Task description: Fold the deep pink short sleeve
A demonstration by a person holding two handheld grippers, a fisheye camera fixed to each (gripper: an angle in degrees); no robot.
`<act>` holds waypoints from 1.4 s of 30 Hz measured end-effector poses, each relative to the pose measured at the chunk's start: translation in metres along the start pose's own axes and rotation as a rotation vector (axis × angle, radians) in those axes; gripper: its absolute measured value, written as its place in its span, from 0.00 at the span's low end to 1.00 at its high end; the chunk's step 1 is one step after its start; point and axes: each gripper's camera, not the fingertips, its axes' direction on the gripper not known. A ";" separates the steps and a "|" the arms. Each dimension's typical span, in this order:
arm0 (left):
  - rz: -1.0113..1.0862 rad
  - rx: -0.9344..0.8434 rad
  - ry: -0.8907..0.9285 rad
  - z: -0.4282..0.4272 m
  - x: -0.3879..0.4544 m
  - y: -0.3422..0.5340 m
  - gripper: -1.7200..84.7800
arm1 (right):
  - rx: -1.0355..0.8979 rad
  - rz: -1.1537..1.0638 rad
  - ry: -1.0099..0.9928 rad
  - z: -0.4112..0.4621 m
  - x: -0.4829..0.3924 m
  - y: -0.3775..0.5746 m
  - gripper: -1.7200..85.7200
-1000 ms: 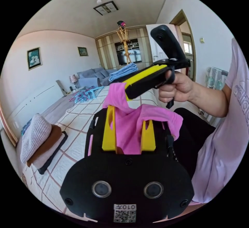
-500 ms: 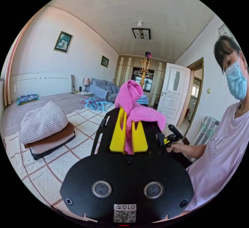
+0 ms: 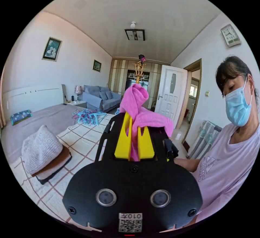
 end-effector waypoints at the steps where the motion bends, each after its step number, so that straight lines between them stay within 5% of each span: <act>1: 0.016 -0.019 -0.045 0.013 -0.009 -0.016 0.02 | 0.077 0.021 -0.004 -0.019 0.003 0.003 0.05; 6: -0.078 -0.125 0.085 0.137 -0.103 -0.053 0.02 | 0.382 0.308 0.079 -0.073 0.046 0.030 0.07; 9: -0.138 -0.493 0.069 0.267 -0.165 -0.033 0.03 | 0.280 0.554 0.359 -0.079 0.076 0.027 0.08; 12: -0.349 -0.754 0.293 0.348 -0.215 0.058 0.06 | 0.141 0.609 0.561 -0.076 0.082 0.023 0.11; 19: -0.348 -0.455 0.386 0.257 -0.163 0.211 0.14 | 0.015 0.441 0.536 -0.019 0.033 0.017 0.15; 25: -0.175 -0.718 0.138 0.247 -0.006 0.259 0.18 | -0.203 0.266 0.650 0.083 0.018 -0.047 0.16; 30: -0.035 -0.829 -0.184 0.263 0.047 0.290 0.12 | -0.357 0.275 0.699 0.124 0.044 -0.070 0.15; 39: -0.350 -0.471 -0.177 0.148 -0.085 0.232 0.03 | -0.159 0.318 0.528 0.004 0.049 -0.092 0.07; 42: -0.463 -0.530 -0.227 0.141 -0.123 0.264 0.05 | -0.186 0.434 0.531 -0.001 0.067 -0.076 0.07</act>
